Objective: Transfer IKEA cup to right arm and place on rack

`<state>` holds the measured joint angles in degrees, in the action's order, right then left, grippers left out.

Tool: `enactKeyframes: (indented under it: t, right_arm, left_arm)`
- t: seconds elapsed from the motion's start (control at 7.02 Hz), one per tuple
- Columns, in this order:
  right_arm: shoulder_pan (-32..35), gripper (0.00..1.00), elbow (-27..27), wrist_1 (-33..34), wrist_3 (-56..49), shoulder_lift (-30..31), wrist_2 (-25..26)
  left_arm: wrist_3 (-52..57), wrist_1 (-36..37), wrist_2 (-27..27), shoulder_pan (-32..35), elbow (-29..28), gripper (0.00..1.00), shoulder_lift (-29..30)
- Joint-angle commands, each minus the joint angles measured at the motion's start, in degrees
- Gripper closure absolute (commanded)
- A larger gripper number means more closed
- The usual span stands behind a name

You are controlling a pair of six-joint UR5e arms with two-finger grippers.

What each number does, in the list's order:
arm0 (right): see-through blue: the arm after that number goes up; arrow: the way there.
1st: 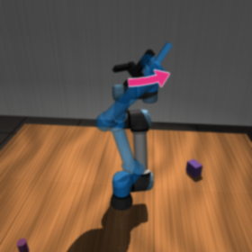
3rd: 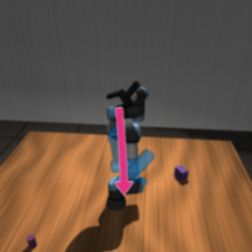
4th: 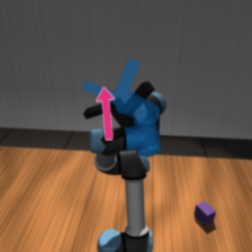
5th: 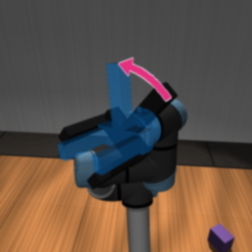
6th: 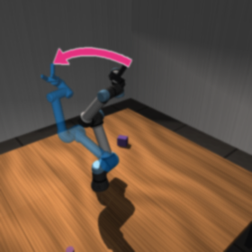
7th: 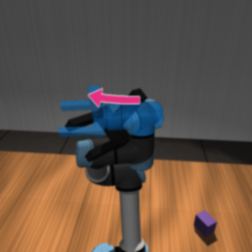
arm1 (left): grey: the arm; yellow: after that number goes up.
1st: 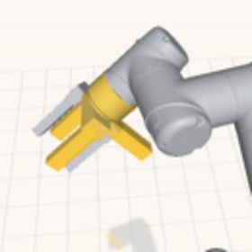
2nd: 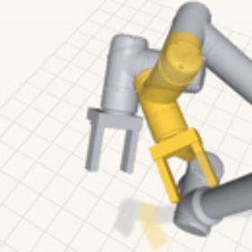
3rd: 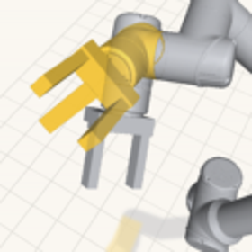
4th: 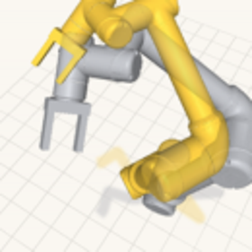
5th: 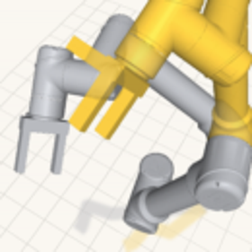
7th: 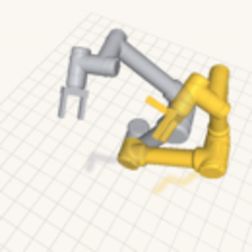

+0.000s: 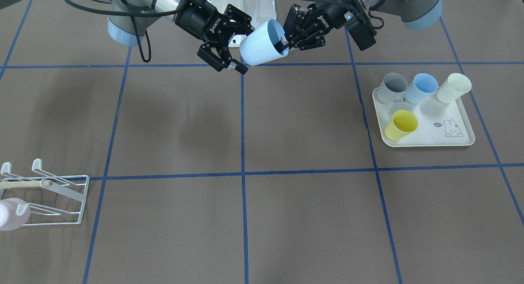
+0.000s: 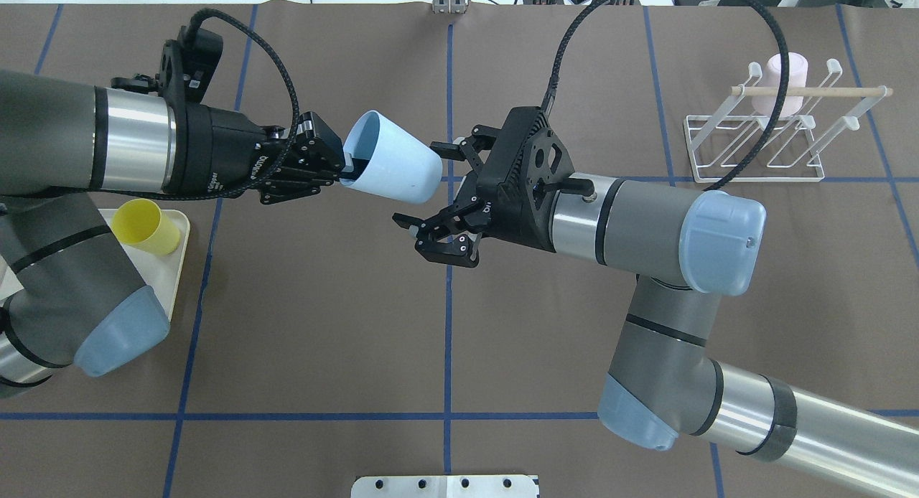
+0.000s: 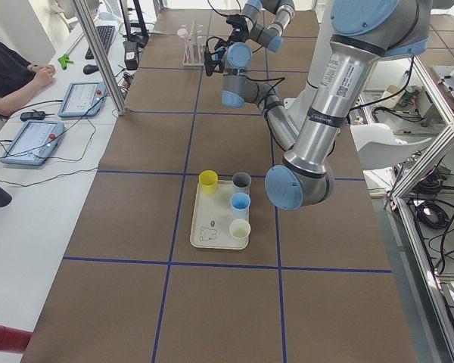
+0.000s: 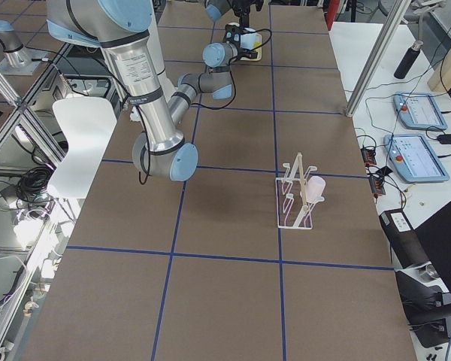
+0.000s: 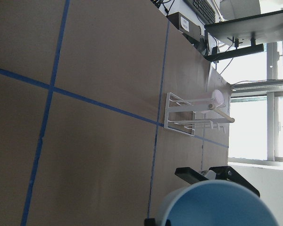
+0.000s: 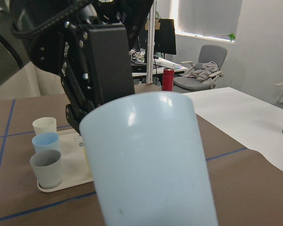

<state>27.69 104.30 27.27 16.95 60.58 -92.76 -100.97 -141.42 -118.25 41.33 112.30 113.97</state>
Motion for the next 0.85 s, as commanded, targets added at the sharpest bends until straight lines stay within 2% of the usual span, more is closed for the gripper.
enactKeyframes:
  t: [0.0, 0.14, 0.28, 0.43, 0.71]
  right_arm:
    - [0.0, 0.01, -0.1, -0.5, -0.4, 0.1, 0.1]
    - [0.0, 0.01, 0.0, -0.5, -1.1, 0.1, 0.5]
    - [0.0, 0.08, -0.1, -0.5, -1.8, 0.1, 0.5]
    - [0.0, 0.2, -0.1, -0.5, -2.9, 0.1, 0.5]
    - [-0.1, 0.29, -0.1, -0.5, -3.1, 0.0, 0.5]
  left_arm:
    - [0.1, 0.0, 0.1, -0.5, -0.5, 1.0, -0.1]
    - [0.1, 0.0, 0.1, -0.5, -0.5, 1.0, 0.0]
    - [0.1, 0.0, 0.0, -0.5, -0.5, 1.0, -0.1]
    - [0.1, 0.0, 0.0, -0.5, -0.5, 1.0, 0.0]
    - [0.2, -0.1, 0.0, -0.5, -0.9, 1.0, 0.1]
